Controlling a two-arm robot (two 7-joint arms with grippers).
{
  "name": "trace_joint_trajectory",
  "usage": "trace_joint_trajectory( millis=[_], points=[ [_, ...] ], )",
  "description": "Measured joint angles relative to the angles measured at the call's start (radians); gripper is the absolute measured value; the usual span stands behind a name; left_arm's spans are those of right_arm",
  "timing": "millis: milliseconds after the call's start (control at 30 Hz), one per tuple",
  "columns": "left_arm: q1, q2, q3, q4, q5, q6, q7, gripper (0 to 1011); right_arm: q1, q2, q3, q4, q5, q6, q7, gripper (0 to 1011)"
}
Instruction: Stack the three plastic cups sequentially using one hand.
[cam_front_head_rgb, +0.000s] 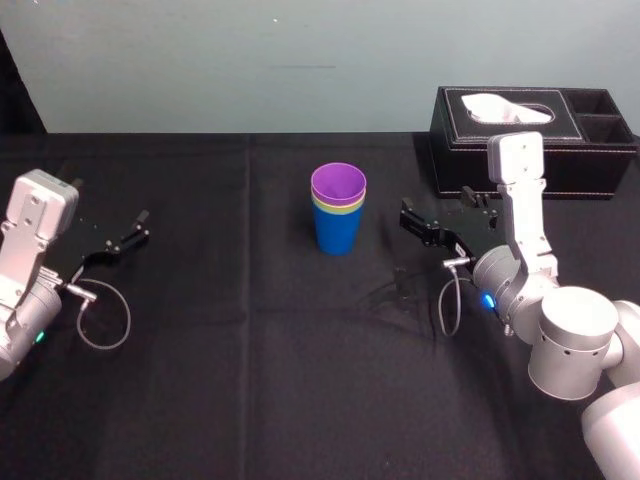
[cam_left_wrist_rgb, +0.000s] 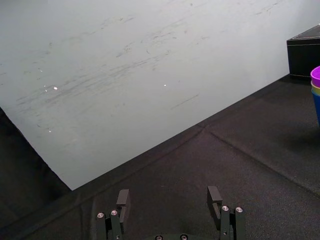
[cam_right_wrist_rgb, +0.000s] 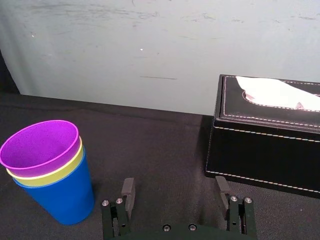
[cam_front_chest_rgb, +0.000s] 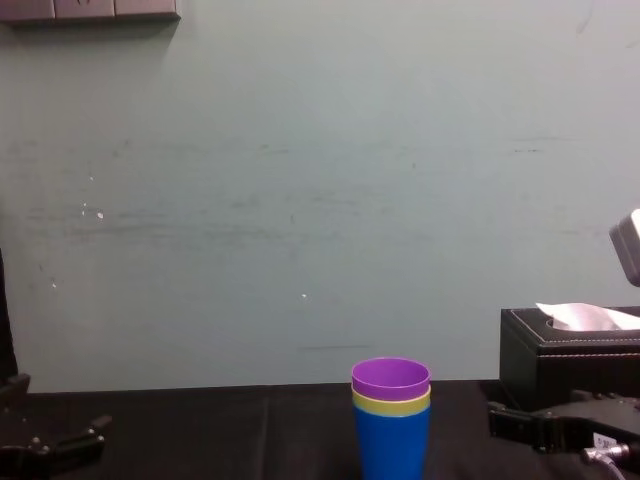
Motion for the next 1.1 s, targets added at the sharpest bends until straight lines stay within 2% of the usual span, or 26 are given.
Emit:
trace_joint_trajectory(
  millis=[1100],
  points=[
    [0.0,0.0,0.0,0.0,0.0,0.0,0.0,1011,0.0,0.0,0.0,-0.001,0.001,0.0,0.0,1000]
  ],
)
